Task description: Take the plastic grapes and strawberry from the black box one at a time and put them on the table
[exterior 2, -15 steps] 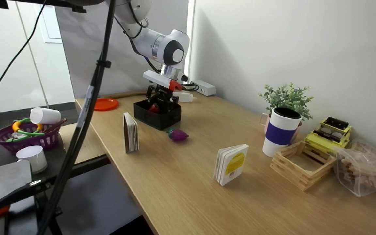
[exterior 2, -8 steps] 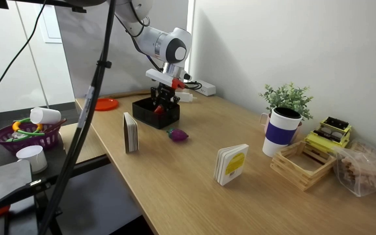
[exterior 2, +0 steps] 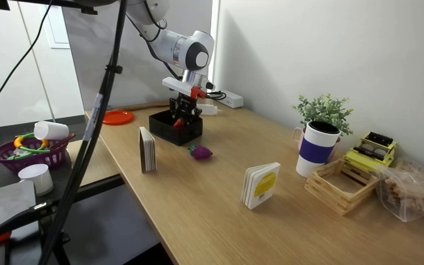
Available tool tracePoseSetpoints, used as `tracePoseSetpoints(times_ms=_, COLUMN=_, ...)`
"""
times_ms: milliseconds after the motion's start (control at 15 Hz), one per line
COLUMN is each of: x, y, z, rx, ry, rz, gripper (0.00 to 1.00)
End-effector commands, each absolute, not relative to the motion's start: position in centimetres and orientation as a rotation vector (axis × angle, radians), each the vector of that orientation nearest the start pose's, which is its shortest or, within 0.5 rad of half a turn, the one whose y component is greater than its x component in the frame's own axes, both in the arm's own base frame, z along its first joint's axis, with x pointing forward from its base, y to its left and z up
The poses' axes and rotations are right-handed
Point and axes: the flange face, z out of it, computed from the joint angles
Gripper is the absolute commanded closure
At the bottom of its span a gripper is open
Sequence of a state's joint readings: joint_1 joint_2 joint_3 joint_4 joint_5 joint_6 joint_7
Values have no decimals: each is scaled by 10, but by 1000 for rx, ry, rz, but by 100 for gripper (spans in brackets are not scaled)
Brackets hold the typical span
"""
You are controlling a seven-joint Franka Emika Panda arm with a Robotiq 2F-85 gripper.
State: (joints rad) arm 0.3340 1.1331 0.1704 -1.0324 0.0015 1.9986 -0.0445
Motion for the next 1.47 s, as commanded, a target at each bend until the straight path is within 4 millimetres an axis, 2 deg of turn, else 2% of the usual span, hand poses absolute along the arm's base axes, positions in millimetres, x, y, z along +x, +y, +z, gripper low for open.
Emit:
tracePoseSetpoints(times_ms=0, x=673, y=331, z=140, rx=-3022, ry=-610, rz=291, gripper=78)
tracePoseSetpoints(times_ms=267, x=667, y=334, z=152, rx=-3116, ry=-515, rz=307, gripper=78)
tracePoseSetpoints(times_ms=467, x=661, y=338, z=173, rx=-3180, ry=-449, rz=290, gripper=78)
tracePoseSetpoints(times_ms=867, x=651, y=343, z=227, rx=-3267, ry=-267, rz=170, gripper=78)
tracePoseSetpoints(times_ms=1000, x=650, y=337, z=245, rx=-3293, ry=-150, rz=121, gripper=78)
tracePoseSetpoints(times_ms=1133, x=650, y=322, z=262, rx=-3307, ry=-2, rz=85, gripper=78)
tracePoseSetpoints(times_ms=1400, x=650, y=278, z=280, rx=-3303, ry=308, rz=63, gripper=78)
